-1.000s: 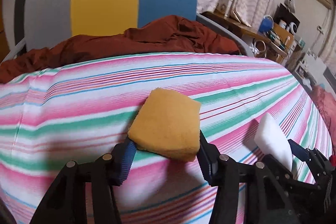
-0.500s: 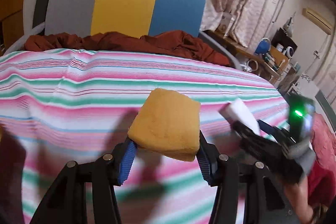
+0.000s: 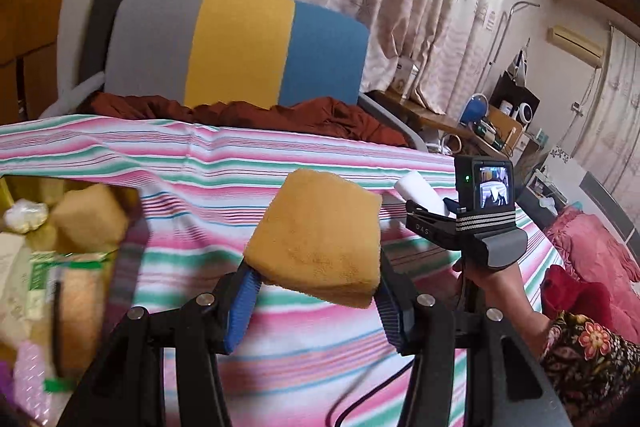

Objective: Organize objects
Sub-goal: 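Carry the yellow sponge and white sponge over the gold tray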

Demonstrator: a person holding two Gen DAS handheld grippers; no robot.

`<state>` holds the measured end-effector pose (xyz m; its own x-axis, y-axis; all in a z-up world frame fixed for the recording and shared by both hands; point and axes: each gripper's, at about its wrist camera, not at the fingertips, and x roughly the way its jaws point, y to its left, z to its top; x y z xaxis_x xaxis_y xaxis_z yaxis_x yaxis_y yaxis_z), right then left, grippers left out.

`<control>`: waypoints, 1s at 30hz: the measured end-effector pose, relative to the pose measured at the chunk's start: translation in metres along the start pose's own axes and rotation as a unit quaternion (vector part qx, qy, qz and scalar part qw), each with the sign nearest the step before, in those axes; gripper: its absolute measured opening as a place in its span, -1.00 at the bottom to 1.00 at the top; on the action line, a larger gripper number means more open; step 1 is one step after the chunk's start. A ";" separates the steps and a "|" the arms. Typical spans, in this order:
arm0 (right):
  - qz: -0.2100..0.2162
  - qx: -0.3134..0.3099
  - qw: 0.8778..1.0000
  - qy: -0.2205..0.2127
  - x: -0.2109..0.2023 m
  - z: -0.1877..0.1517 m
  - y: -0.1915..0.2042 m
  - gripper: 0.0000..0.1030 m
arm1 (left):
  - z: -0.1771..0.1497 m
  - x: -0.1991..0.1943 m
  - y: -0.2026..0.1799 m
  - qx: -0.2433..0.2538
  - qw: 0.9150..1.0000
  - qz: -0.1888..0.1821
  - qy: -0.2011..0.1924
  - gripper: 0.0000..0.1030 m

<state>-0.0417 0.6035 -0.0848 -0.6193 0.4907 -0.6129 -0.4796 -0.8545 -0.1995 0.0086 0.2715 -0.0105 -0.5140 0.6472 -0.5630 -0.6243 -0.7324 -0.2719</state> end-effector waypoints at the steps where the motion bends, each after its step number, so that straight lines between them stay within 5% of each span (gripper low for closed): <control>1: -0.002 -0.005 1.000 -0.002 -0.003 -0.001 0.002 0.32 | -0.001 -0.006 0.004 -0.004 1.000 0.001 -0.001 0.05; 16: -0.005 -0.107 0.994 -0.034 -0.056 -0.028 0.051 0.32 | -0.015 -0.077 0.057 -0.034 0.998 0.038 -0.038 0.05; 30: 0.058 -0.097 0.993 -0.023 -0.114 -0.043 0.086 0.32 | -0.035 -0.109 0.114 -0.087 0.993 0.066 -0.050 0.05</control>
<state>0.0143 0.4665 -0.0645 -0.6937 0.3910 -0.6049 -0.2773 -0.9201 -0.2767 0.0137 0.1100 -0.0079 -0.6460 0.5541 -0.5251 -0.4403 -0.8324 -0.3366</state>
